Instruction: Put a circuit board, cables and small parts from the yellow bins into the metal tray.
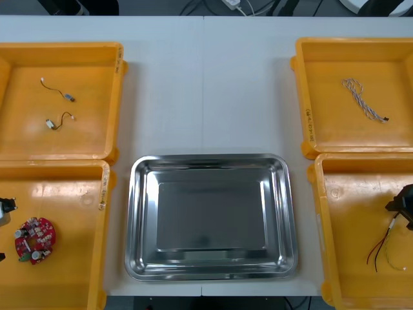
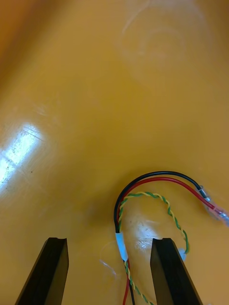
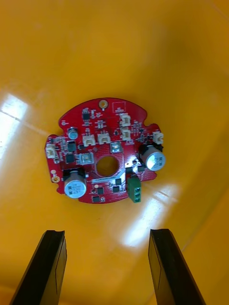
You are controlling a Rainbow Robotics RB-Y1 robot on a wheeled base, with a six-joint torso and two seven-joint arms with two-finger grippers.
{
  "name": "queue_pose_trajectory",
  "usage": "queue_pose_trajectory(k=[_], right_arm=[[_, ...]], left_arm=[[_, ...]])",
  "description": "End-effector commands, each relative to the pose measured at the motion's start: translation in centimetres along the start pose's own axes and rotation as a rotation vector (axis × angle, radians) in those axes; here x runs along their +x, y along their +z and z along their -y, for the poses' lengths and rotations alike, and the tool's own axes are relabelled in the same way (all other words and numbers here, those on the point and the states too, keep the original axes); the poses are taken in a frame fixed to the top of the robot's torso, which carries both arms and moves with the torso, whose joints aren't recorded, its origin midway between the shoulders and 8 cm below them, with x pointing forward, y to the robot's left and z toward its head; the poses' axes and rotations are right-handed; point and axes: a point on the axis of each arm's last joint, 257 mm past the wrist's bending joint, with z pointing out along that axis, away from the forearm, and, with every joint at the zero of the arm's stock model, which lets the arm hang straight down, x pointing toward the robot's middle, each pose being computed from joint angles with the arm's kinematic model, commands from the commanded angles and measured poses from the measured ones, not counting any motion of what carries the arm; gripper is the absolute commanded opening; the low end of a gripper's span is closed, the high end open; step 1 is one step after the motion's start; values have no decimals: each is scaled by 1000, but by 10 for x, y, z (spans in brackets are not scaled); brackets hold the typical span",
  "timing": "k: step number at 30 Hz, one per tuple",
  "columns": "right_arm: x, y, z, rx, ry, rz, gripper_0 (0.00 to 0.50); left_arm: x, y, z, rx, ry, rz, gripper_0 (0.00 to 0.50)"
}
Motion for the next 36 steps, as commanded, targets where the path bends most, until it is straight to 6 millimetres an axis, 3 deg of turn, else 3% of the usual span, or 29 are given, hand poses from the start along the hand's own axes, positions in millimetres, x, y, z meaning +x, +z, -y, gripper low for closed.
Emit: queue_pose_trajectory(k=[1,36], right_arm=[[7,6,10,33,-70,-9,500],[21,33,20,65,-135,-44,500]], left_arm=[[7,1,9,-22,61,3,500],[8,40,30,-36,-11,16,500]])
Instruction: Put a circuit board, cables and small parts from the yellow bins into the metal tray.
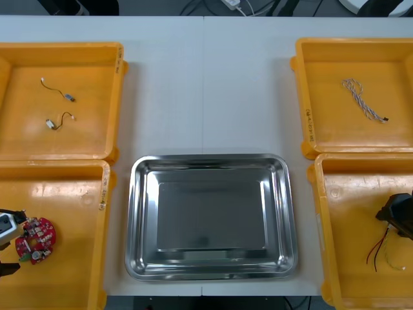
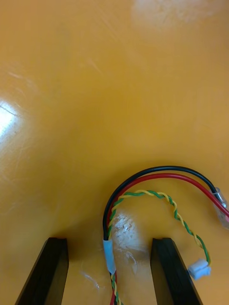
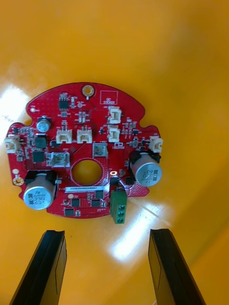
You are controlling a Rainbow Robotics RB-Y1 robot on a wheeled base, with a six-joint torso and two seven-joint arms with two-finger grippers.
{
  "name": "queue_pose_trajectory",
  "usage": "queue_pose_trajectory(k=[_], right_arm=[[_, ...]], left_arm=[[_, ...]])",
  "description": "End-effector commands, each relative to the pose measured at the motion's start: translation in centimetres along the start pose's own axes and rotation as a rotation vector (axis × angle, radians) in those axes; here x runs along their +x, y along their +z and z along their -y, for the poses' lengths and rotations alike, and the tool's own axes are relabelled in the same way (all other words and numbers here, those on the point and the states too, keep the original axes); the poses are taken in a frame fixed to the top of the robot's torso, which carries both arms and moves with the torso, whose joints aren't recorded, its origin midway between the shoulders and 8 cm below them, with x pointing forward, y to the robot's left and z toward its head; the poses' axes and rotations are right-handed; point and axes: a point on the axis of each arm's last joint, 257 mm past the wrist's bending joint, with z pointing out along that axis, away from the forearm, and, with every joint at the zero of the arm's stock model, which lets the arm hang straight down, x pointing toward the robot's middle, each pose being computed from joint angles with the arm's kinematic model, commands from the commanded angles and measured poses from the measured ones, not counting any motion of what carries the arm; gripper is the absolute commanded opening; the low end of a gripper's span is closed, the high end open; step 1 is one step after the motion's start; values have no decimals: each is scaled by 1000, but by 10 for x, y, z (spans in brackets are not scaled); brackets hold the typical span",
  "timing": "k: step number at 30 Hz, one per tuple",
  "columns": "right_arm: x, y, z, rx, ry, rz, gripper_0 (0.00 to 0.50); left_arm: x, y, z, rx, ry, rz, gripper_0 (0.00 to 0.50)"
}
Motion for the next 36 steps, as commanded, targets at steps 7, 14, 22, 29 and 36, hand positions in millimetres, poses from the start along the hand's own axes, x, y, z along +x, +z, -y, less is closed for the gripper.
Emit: queue_pose_trajectory(k=[7,14,22,29,36], right_arm=[[8,11,10,22,-45,-14,0],[6,10,7,18,-49,-10,0],[-1,-1,1,34,-43,-25,0],[-22,-37,-9,70,-46,-35,0],[-36,-68,-18,86,-52,-21,0]], left_arm=[[-3,14,24,28,92,5,500],[-6,20,28,27,84,11,500],[-6,22,25,18,87,5,500],[-3,23,24,11,90,-9,500],[-3,25,24,8,97,-20,500]])
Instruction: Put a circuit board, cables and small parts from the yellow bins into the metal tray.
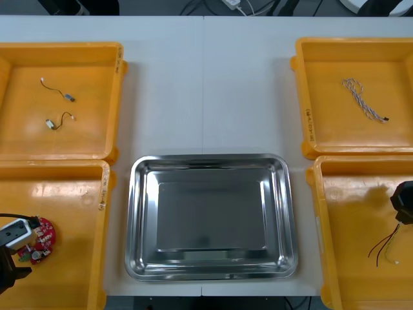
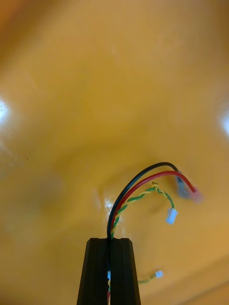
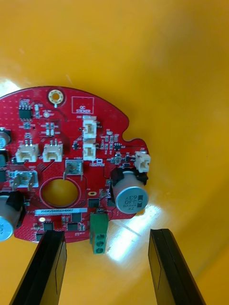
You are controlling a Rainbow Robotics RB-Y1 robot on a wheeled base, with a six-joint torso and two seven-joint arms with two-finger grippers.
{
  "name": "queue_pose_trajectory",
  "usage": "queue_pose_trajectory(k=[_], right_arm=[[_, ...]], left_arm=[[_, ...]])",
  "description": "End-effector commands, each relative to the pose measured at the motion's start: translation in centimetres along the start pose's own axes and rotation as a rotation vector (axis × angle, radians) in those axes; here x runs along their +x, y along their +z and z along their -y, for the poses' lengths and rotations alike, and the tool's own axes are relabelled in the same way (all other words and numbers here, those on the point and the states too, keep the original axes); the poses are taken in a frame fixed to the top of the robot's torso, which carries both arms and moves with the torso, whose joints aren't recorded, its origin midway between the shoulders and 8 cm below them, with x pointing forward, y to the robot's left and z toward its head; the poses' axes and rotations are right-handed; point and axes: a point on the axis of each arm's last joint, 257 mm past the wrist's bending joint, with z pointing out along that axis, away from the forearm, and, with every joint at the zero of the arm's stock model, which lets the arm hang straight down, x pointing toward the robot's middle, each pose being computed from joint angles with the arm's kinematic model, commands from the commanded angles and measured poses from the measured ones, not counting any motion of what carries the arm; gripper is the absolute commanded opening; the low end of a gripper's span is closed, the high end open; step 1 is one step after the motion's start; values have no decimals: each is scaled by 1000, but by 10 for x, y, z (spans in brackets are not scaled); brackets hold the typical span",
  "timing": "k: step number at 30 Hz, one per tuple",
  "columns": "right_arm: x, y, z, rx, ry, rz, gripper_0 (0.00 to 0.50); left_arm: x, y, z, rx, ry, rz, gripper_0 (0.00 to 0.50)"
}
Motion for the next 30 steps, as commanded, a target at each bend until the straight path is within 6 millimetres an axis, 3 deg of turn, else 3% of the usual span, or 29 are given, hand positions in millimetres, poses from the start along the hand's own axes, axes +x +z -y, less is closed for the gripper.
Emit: queue_pose_trajectory(k=[1,9,11,14,19,25,30], right_arm=[[-25,-41,-10,-19,-25,69,0],[-48,-81,-32,-66,-60,187,0],[-51,-88,-36,-73,-71,212,0],[-52,-94,-40,-83,-82,233,0],[-55,-102,-45,-98,-92,254,0],[-64,-120,-63,-138,-120,297,0],[-65,-126,-66,-142,-141,303,0]], left_arm=[[-2,5,11,8,110,-2,500],[-3,7,12,7,117,-10,500],[-3,8,11,8,118,-11,467],[-3,8,11,8,122,-16,199],[-4,9,12,8,122,-14,2],[-5,8,12,10,118,-6,0],[-12,2,10,13,106,34,0]])
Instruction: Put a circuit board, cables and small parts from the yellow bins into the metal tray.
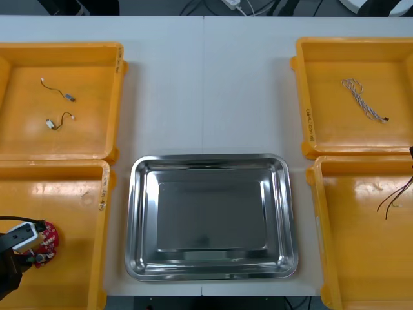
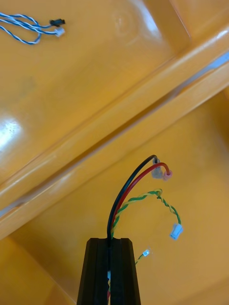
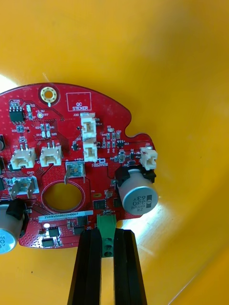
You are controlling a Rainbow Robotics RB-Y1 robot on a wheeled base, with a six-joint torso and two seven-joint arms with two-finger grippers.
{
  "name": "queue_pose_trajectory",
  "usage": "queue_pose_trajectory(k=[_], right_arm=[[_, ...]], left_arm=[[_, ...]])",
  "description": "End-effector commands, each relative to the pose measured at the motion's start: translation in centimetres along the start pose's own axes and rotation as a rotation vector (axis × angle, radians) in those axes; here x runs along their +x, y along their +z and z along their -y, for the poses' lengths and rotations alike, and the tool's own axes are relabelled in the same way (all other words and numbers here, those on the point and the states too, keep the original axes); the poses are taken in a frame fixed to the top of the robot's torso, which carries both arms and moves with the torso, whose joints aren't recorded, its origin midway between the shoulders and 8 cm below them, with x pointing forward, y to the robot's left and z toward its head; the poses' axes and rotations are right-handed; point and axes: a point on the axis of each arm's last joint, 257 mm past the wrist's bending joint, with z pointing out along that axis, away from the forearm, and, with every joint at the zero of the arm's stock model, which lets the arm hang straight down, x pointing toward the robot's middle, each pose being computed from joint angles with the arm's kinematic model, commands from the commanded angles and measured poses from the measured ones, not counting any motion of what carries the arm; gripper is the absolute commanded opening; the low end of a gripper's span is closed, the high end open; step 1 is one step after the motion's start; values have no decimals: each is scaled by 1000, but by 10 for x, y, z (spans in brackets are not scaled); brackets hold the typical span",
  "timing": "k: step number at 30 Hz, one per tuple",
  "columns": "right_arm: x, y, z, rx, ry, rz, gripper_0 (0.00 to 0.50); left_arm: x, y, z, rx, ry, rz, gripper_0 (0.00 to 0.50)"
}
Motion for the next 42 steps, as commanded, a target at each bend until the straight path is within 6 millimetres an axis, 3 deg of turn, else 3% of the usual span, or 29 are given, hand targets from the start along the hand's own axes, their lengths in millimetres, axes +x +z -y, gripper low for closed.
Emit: queue_pose_trajectory(k=[1,12,18,29,33,36,42], right_arm=[[-21,-25,-11,-30,-77,65,0],[-16,-47,-15,-54,-184,16,0],[-17,-59,-20,-65,-238,5,0],[-2,-67,-42,-85,-389,7,0],[7,-65,-56,-96,-462,-3,0],[14,-65,-62,-107,-509,-18,0],[28,-64,-68,-139,-568,-61,0]], left_arm=[[-15,-9,2,0,85,63,0],[-25,-54,-16,-17,117,93,0],[-46,-83,-21,-69,154,85,0],[-92,-133,-11,-81,-60,83,0],[-128,-153,-14,-127,-108,129,0],[-154,-160,-11,-136,-136,170,0],[-182,-154,6,-83,-159,202,0]])
